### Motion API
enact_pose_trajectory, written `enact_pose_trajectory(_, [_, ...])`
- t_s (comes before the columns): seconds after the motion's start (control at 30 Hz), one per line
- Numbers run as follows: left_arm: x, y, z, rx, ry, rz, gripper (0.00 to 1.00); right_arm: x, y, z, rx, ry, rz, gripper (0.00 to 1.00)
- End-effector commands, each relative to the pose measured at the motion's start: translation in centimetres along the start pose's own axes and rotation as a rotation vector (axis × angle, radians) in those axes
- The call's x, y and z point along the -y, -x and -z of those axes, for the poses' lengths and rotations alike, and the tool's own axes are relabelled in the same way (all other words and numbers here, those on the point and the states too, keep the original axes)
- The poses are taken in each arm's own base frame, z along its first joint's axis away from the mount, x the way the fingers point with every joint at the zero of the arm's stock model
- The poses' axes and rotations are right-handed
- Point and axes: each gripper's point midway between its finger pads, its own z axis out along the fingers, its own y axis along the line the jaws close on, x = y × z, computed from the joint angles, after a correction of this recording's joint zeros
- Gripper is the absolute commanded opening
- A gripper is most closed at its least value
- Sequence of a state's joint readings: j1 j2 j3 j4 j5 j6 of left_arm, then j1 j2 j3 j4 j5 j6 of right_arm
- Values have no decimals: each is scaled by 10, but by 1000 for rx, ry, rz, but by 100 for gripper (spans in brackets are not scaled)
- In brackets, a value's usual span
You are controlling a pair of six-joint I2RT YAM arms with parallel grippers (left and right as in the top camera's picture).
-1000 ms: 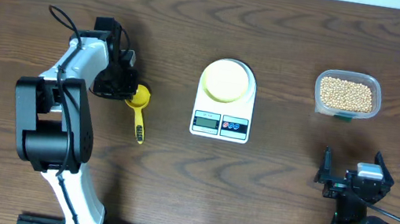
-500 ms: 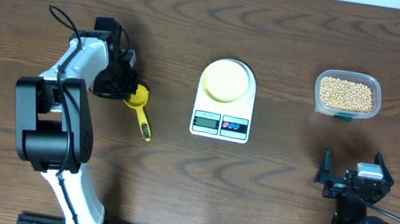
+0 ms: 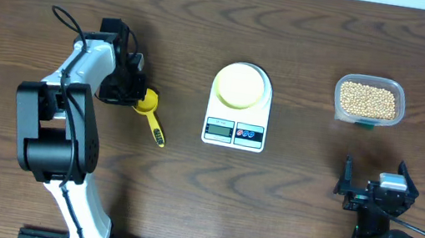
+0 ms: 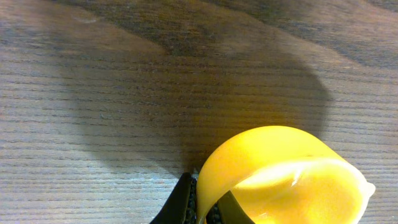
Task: Scoop item into bowl and weigh 50g on scale
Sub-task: 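Close the left gripper on the scoop rim and tilt it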
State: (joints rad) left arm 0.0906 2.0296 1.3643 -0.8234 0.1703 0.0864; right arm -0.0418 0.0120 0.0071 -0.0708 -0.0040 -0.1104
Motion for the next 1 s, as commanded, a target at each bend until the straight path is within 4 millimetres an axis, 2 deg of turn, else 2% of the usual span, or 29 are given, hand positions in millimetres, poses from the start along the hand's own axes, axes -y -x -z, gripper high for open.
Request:
enact_pose_trajectory(0.0, [-2, -6, -4, -19, 5, -2, 8, 0, 0, 0, 0, 0, 7, 99])
enact_pose_trajectory(0.73, [-2, -6, -4, -21, 5, -1, 8, 0, 0, 0, 0, 0, 7, 99])
enact_pose_trajectory(0.97, [-2, -3, 3, -4, 6, -1, 7, 0, 0, 0, 0, 0, 7, 99])
